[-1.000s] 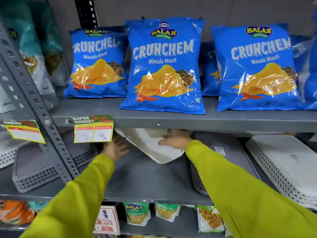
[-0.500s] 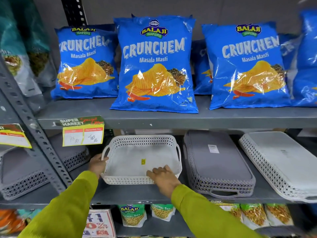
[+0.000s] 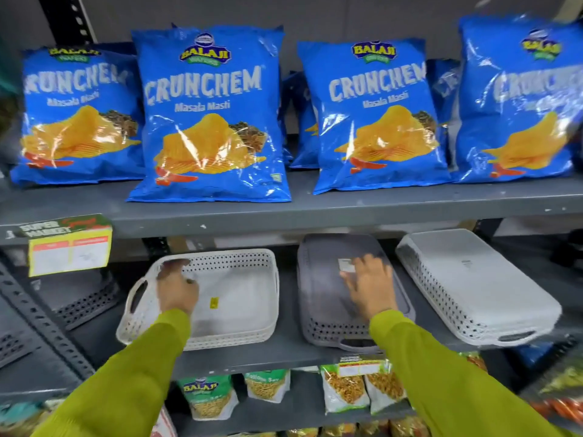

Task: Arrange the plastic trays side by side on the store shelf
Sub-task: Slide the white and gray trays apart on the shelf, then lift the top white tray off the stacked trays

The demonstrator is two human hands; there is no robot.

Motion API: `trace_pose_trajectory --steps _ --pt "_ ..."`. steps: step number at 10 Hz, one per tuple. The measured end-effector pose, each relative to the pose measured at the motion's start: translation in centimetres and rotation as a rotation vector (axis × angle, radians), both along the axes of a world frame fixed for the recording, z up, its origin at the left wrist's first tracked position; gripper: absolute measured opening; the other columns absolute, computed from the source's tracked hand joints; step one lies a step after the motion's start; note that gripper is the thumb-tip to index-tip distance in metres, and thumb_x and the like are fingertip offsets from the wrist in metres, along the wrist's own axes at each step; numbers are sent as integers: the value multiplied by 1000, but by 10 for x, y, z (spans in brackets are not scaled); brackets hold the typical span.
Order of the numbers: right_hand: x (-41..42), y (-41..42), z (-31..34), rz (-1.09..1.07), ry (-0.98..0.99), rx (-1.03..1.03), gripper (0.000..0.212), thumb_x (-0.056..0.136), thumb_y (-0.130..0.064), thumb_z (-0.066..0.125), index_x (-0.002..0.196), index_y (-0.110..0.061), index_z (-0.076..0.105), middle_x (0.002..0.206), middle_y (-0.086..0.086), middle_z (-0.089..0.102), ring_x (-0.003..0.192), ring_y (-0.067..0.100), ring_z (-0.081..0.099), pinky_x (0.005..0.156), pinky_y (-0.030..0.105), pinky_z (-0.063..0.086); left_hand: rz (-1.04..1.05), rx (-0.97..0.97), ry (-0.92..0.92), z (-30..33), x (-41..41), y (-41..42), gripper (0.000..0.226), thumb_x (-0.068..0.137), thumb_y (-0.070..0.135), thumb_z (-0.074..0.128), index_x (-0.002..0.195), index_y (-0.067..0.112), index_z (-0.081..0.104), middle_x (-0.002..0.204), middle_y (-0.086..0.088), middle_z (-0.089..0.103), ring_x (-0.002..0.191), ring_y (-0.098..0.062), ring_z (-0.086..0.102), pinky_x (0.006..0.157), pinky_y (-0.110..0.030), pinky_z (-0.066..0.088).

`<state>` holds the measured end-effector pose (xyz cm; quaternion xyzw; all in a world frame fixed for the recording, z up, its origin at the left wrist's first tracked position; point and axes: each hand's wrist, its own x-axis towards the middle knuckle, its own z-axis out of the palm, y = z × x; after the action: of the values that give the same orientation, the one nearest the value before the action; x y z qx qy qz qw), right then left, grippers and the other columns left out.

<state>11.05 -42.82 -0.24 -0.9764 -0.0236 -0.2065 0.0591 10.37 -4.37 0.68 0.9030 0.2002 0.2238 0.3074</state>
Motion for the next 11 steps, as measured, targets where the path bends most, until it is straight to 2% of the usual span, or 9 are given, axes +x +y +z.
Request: trace_pose_trajectory --steps 2,3,4,5,6,7,9,10,11 --pt "-5 -88 -5 -384 415 591 88 85 -47 67 144 8 30 151 26 33 139 38 34 115 41 31 -621 -122 -31 19 13 -182 43 76 -7 42 109 0 68 111 -21 70 102 -31 67 96 -33 50" --pt "7 -111 -26 -390 671 1029 99 73 -54 76 144 3 37 151 20 40 137 35 42 113 37 35 -669 -55 178 -1 17 -234 52 85 14 51 136 7 48 142 -18 47 129 -34 48 110 -35 38" --pt "78 -171 -147 -304 696 1196 141 28 -74 86 144 -8 42 150 9 45 133 28 49 113 42 39 -490 -183 391 -19 22 -256 78 90 41 55 150 7 18 157 -21 20 138 -43 33 115 -42 29" --pt "87 -177 -154 -274 763 1362 118 26 -65 92 129 -15 62 141 8 55 125 28 57 111 45 43 -403 -282 416 -27 26 -264 86 88 51 53 152 11 11 156 -22 21 137 -47 33 116 -47 29" --pt "20 -135 -40 -216 821 1454 45 64 -31 87 101 -8 75 108 12 72 111 32 64 110 44 44 -390 -399 369 -26 23 -267 83 89 51 52 152 13 15 155 -19 27 137 -42 35 115 -47 31" --pt "13 -134 -3 -141 809 1564 44 67 -14 82 109 -4 73 110 18 73 107 35 67 96 41 53 -389 -518 318 -24 15 -274 77 93 47 48 153 12 14 159 -13 20 144 -35 26 118 -42 23" --pt "28 -130 75 52 471 1408 75 47 -8 90 117 -1 65 117 12 70 102 29 69 93 38 55 -319 -1161 177 14 46 -271 72 82 69 45 126 13 58 128 -11 62 116 -23 59 106 -40 43" --pt "27 -129 99 50 292 1051 71 61 -2 86 125 -6 55 121 8 62 108 24 59 90 28 46 -358 -1334 139 55 58 -250 51 92 55 27 86 16 59 87 -12 60 77 -24 57 85 -38 45" --pt "18 -123 99 74 219 492 81 62 -19 85 133 -10 47 132 16 54 122 34 51 101 37 44 -389 -1449 121 75 64 -220 39 93 36 26 94 10 56 100 -15 57 99 -33 55 106 -54 32"
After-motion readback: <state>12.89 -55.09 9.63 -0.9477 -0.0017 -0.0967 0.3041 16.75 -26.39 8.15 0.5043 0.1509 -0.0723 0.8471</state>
